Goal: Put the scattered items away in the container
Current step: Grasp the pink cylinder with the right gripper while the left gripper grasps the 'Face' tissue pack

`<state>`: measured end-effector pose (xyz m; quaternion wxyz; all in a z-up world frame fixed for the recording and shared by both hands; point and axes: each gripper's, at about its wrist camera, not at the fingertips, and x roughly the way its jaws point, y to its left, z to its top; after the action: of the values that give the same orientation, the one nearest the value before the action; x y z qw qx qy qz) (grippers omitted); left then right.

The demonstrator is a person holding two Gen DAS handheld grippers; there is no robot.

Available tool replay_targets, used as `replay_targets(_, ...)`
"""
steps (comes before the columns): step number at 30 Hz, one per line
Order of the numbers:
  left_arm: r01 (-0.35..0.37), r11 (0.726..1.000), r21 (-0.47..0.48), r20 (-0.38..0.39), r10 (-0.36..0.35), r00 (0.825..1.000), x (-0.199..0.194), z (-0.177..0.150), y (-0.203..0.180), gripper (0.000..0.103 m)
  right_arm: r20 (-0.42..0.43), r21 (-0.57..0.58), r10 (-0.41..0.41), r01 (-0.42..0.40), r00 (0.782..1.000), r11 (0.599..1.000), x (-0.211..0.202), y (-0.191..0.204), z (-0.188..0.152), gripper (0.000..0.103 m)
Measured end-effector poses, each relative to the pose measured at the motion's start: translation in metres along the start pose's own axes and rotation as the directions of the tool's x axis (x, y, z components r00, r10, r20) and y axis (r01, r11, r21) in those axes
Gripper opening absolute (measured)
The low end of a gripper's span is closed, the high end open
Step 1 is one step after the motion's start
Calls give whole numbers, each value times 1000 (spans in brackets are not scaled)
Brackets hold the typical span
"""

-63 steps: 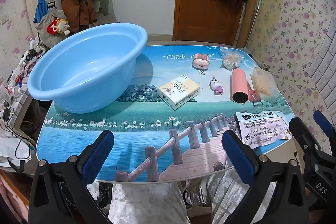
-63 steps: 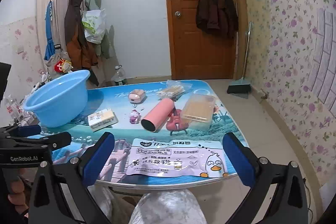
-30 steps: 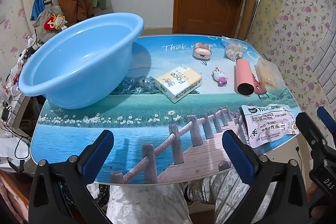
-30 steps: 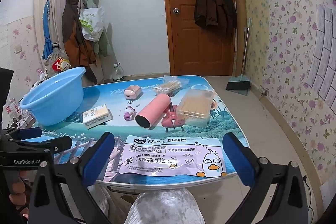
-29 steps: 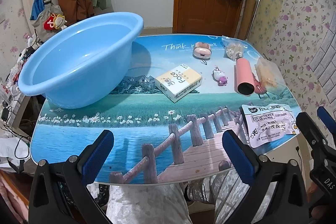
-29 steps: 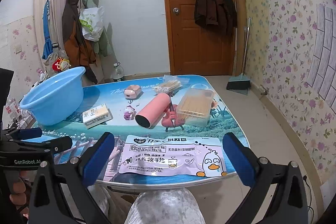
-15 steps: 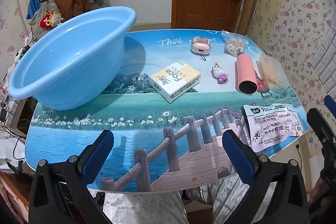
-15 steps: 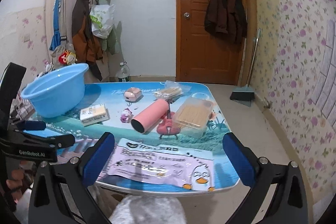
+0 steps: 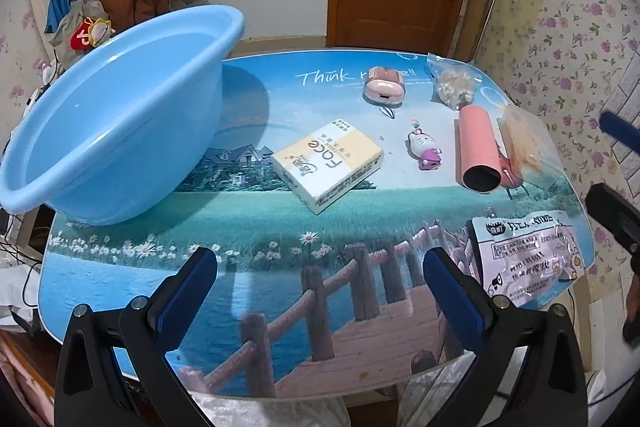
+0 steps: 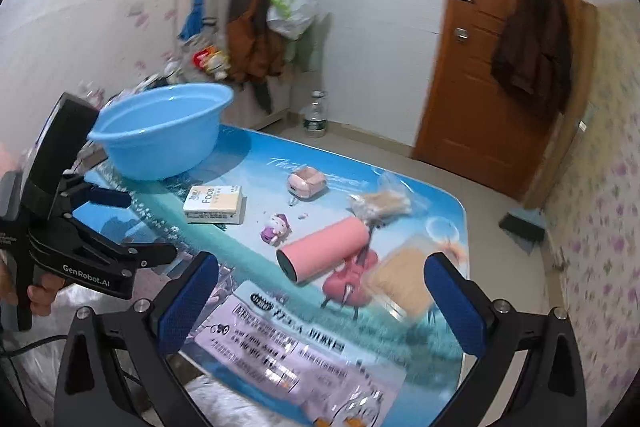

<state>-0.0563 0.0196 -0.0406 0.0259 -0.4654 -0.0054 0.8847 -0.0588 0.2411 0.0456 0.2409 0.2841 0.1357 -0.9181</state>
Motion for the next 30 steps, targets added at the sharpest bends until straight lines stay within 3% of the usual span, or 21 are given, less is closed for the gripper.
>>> replay_targets(4,19,1000,17,-7,-19,1000,5,6,-7,103,-67,-238,70,-84,995,968,24,1,6,103)
replay_targets(10,30,1000,-6,-27,-30,999,15,15,-5,103,-163,-350,170,-218,972,911,51,-6,8,101)
replay_targets(13,13,1000,-6,-44,-13,999,26,18,-3,103,-222,-406,219,-295,950,865,71,-2,13,99)
replay_targets(22,20,1000,-16,-70,-21,997,39,24,-2,103,-344,-394,262,-392,902,831,116,-7,21,98)
replay_targets(30,22,1000,-11,-67,-23,997,48,29,-4,103,-386,-346,268,-408,883,845,139,-12,21,98)
